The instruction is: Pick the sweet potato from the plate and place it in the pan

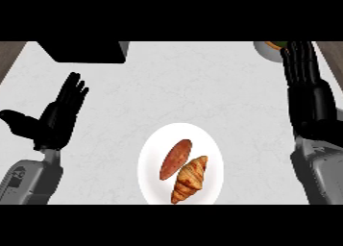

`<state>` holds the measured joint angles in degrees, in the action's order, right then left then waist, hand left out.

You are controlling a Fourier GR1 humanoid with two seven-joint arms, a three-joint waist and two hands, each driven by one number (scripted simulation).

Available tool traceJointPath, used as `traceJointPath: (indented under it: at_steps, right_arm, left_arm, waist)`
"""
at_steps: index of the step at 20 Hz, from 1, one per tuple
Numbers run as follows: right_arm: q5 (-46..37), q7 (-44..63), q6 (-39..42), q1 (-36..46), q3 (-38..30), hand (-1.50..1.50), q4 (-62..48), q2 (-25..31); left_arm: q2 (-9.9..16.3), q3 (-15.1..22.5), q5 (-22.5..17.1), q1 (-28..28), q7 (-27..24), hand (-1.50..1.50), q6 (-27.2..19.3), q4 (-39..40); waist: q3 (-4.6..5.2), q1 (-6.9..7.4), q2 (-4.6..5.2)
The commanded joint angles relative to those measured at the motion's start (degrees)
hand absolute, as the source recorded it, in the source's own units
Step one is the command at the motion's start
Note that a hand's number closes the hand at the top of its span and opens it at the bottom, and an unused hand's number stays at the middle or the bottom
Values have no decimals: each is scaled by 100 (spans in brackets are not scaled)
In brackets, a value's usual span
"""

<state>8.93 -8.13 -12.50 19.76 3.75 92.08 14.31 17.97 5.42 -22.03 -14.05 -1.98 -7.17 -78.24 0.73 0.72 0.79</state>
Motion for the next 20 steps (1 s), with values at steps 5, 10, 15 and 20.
traceJointPath:
  at_steps: [5,10,15,20]
  right_arm:
    - [-256,88,-415,-223,579,150,100,-935]
    - [-2401,101,-1851,-1993,1399,150,332,-562]
    - [-3479,889,-2278,-3501,2094,-150,1245,-241]
    - [-4587,1822,-1589,-3815,2375,-150,2310,618]
  left_arm:
    - [325,-225,478,140,682,0,-576,-639]
    - [276,-198,373,193,811,0,-526,-326]
    - [179,-103,398,607,879,0,-594,-817]
    - [223,-76,508,319,1169,0,-639,-864]
  waist:
    - [-76,-22,-91]
    - [-56,-295,-164]
    - [-61,-193,-137]
    - [-60,-164,-101]
